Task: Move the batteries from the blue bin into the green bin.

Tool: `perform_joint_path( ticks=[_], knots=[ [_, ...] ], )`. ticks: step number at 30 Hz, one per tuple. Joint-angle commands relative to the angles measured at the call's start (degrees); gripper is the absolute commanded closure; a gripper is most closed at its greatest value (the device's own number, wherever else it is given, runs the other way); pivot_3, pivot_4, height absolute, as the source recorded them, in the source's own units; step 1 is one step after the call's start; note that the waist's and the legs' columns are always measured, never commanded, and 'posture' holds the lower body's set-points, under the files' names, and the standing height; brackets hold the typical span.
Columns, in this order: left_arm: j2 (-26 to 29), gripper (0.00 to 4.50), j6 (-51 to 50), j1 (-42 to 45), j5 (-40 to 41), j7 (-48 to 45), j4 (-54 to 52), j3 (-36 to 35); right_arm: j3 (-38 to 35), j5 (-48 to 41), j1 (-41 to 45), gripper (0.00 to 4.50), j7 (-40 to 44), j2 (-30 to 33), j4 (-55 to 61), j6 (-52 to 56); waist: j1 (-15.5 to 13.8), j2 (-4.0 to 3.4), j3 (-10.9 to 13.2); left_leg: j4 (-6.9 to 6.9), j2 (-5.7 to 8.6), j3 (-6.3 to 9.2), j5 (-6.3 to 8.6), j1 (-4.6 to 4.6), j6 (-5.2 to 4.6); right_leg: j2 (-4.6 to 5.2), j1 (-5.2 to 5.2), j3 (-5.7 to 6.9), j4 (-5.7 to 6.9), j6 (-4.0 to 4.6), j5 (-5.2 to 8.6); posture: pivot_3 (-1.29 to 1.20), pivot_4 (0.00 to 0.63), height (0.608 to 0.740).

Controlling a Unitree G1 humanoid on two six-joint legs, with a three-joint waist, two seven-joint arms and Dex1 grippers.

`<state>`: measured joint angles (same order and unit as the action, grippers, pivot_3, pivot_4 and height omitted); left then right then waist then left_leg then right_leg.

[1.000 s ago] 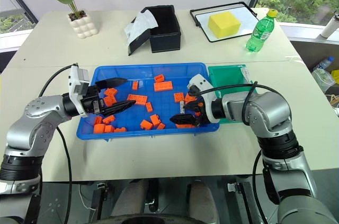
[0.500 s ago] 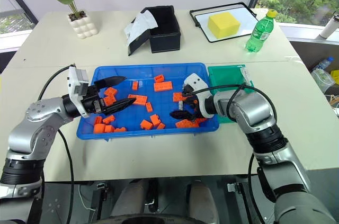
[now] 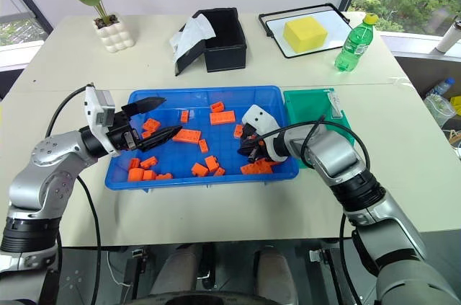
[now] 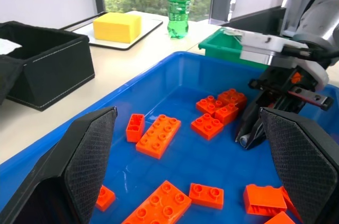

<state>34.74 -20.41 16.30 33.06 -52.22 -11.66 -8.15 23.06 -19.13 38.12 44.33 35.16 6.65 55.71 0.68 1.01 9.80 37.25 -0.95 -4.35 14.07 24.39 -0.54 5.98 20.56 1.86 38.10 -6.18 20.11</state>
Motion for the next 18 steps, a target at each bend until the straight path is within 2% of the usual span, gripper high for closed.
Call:
perform_joint_path(
  ticks=[1, 7, 12, 18],
  knots=[
    [0.11, 0.0, 1.34, 0.75, 0.63, 0.19, -1.64, -1.76, 1.78, 2.71, -1.12, 4.46, 1.28, 2.03, 0.63, -1.4, 0.0, 0.0, 0.0, 0.0, 0.0, 0.0, 0.0, 0.0, 0.0, 0.0, 0.0, 0.0, 0.0, 0.0, 0.0, 0.0, 0.15, 0.732],
    [0.11, 0.0, 1.07, 1.69, 0.87, -0.62, -0.74, -1.23, -1.32, 3.39, 3.5, 4.46, 1.91, 1.74, 1.26, -2.44, 0.02, 0.0, 0.0, 0.0, 0.0, 0.0, 0.0, 0.01, 0.01, 0.02, 0.0, 0.0, 0.0, 0.0, 0.0, 0.0, 0.15, 0.732],
    [-0.28, 0.0, 0.94, 3.01, 1.06, -1.67, 1.28, -0.87, -10.56, -0.82, 13.97, 4.46, 1.21, 0.65, 0.17, 3.23, 0.11, -0.03, 0.02, -0.01, 0.0, -0.02, -0.01, 0.06, 0.02, 0.0, 0.11, 0.01, 0.02, 0.0, 0.0, 0.0, 0.15, 0.732],
    [-1.31, 0.0, 1.63, 5.55, 0.23, -3.36, 4.55, 0.31, -15.39, -1.9, 19.7, 4.46, 2.63, 5.25, -0.98, 6.54, -0.07, -0.01, 0.02, -0.07, 0.02, -0.01, -0.01, 0.06, 0.02, 0.03, 0.11, 0.03, 0.01, 0.0, 0.0, 0.0, 0.15, 0.732]
  ],
)
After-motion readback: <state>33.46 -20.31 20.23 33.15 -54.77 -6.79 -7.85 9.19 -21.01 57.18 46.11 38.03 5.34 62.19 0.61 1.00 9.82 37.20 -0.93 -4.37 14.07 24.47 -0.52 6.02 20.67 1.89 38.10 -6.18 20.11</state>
